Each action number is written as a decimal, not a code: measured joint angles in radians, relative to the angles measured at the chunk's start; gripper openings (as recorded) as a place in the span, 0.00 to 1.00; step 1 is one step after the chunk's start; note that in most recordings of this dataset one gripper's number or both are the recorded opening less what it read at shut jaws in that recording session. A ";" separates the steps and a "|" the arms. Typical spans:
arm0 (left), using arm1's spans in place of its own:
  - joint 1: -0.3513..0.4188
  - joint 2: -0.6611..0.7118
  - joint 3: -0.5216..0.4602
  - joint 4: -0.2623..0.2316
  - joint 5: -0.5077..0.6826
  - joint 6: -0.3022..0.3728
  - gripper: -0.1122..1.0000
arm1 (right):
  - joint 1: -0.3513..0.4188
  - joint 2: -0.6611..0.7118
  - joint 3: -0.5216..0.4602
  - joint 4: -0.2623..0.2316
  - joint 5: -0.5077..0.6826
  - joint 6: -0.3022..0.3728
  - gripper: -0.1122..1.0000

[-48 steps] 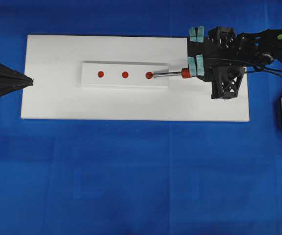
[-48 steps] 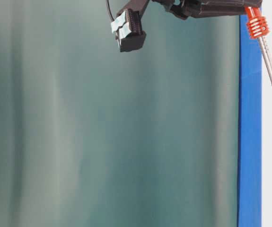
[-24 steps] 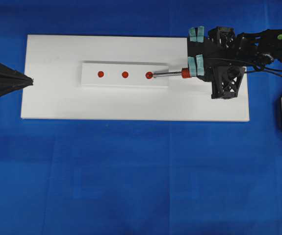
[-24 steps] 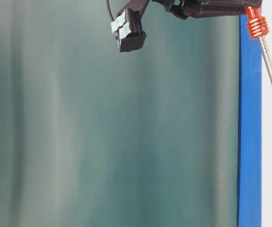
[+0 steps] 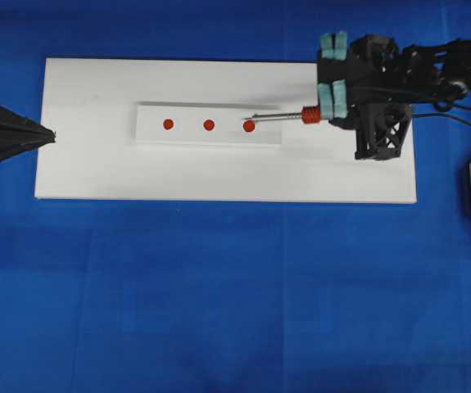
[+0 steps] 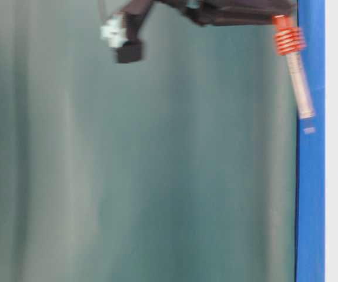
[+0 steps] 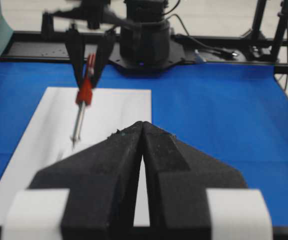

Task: Touch the tip of the soldering iron to the mark.
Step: 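Lift the iron and carry it back down onto the blue cloth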

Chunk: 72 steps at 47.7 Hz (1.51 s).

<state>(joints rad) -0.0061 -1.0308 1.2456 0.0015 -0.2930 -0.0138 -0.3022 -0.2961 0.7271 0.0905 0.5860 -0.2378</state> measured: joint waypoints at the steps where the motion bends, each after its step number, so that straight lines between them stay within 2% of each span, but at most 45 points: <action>1: 0.000 0.000 0.000 -0.002 0.000 0.000 0.10 | 0.000 -0.011 -0.006 0.000 0.008 0.000 0.16; 15: 0.000 0.000 0.002 0.000 -0.005 -0.003 0.10 | -0.002 -0.167 -0.069 -0.018 0.087 0.000 0.16; 36: 0.000 0.000 0.000 0.000 -0.009 -0.002 0.10 | 0.000 -0.186 -0.069 -0.021 0.094 0.002 0.16; 43: 0.000 0.000 0.002 -0.002 -0.011 -0.002 0.10 | 0.000 -0.187 -0.069 -0.021 0.094 0.029 0.16; 49: 0.000 0.000 0.002 0.000 -0.011 -0.002 0.10 | 0.014 -0.201 -0.066 -0.021 0.097 0.080 0.16; 53: 0.000 0.000 0.000 0.000 -0.011 -0.002 0.10 | 0.048 -0.218 -0.057 -0.023 0.100 0.107 0.16; 56: 0.000 0.000 0.000 0.000 -0.009 -0.002 0.10 | 0.087 -0.233 -0.048 -0.023 0.098 0.152 0.16; 66: 0.000 0.000 0.002 0.000 -0.012 -0.002 0.10 | 0.273 -0.267 -0.026 -0.026 0.097 0.295 0.16; 72: 0.000 0.000 0.000 0.000 -0.014 -0.002 0.10 | 0.403 -0.267 -0.021 -0.060 0.080 0.393 0.16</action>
<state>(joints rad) -0.0061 -1.0308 1.2456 0.0015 -0.3068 -0.0153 0.1012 -0.5630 0.7056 0.0307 0.6657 0.1549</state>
